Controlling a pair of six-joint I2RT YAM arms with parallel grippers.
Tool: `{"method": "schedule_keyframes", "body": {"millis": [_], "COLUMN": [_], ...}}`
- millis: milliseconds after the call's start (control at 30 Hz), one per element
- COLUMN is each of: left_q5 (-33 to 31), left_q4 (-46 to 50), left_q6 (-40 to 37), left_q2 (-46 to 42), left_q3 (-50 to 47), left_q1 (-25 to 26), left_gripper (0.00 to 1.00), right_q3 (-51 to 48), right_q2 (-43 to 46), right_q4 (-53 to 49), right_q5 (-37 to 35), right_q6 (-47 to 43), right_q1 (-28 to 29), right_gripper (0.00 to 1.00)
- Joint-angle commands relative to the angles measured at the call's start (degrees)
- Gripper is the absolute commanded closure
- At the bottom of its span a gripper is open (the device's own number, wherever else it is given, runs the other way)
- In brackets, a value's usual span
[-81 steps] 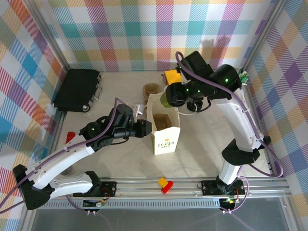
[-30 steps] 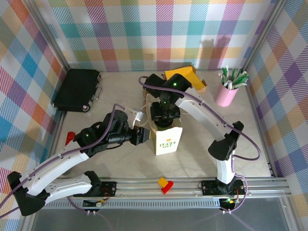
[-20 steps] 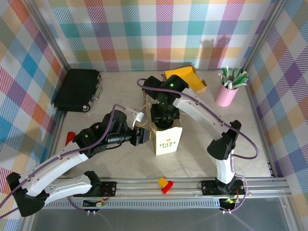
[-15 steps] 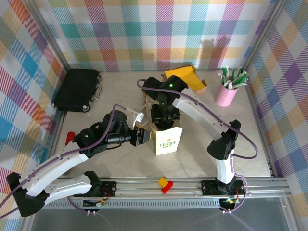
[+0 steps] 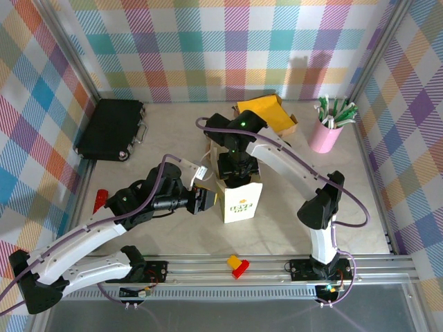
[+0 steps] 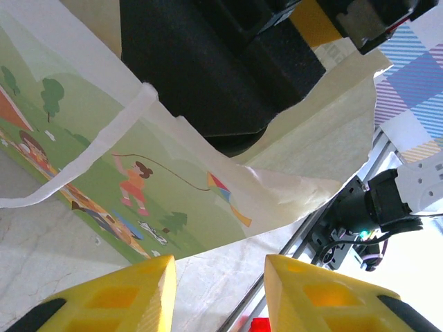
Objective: Pack the takeout coffee
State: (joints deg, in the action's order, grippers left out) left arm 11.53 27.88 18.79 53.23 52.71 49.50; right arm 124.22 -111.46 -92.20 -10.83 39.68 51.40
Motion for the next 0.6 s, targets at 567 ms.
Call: {"method": "schedule_keyframes", "body": {"millis": [567], "left_q5": [0.84], "left_q4": [-3.18], "left_q6": [-0.09], "left_q2": [-0.31], "left_q3": [-2.28], "left_q1": [0.52], "left_gripper": [0.64], "right_q3": [-3.79], "right_q2": [0.63], "right_q4": [-4.17], "right_q5": [2.70], "right_q6": [1.27], "right_q1": [-1.39], "right_gripper": [0.46]}}
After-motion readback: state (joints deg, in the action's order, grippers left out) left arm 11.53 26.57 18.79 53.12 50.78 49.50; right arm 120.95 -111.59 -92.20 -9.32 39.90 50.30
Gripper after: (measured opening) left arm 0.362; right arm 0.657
